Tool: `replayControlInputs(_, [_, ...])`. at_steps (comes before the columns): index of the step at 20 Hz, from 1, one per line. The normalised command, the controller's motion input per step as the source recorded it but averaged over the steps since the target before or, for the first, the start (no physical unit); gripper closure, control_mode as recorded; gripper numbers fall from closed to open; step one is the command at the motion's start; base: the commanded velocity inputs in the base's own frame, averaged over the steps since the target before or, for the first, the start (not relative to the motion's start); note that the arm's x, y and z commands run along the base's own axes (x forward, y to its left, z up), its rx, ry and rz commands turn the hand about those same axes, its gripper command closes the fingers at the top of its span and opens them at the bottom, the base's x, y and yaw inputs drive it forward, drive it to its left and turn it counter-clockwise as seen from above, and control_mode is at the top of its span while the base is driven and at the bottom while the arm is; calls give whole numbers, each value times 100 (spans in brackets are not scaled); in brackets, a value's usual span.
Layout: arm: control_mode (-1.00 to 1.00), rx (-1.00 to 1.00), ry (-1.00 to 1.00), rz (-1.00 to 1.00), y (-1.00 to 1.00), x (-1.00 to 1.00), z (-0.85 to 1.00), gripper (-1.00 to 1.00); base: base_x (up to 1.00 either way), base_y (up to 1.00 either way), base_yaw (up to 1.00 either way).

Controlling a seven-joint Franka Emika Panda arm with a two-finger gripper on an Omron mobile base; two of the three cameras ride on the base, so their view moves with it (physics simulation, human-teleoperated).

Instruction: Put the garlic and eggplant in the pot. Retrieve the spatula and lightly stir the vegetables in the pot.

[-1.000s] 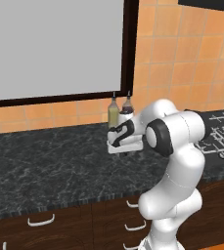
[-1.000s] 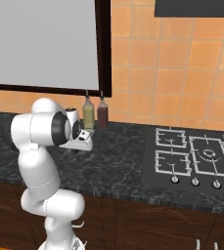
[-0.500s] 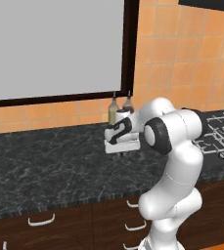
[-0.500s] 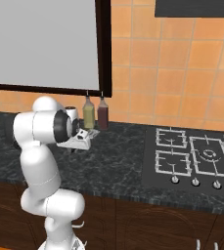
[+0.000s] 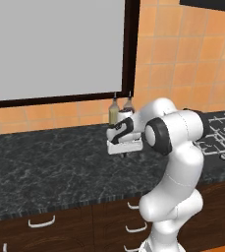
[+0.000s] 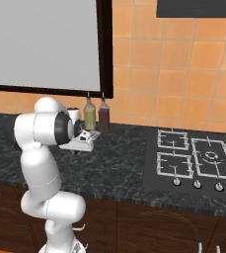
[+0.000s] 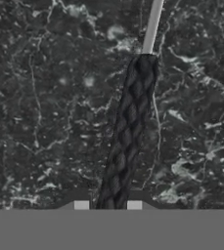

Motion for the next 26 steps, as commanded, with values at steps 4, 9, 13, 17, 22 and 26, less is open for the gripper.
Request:
replayControlInputs(4, [-100, 0, -16, 1, -41, -61, 36, 100, 0, 0, 0])
replayControlInputs(9, [-100, 0, -26, 32, -35, -57, 84, 100, 0, 0, 0])
replayControlInputs(13, [-100, 0, -29, 44, -34, -55, 75, 100, 0, 0, 0])
replayControlInputs(17, [-100, 3, -25, 49, -33, -59, 68, 100, 0, 0, 0])
replayControlInputs(22, [-100, 9, -3, 35, -30, -36, 76, 100, 0, 0, 0])
replayControlInputs(26, [-100, 11, 6, 0, -13, -21, 96, 100, 0, 0, 0])
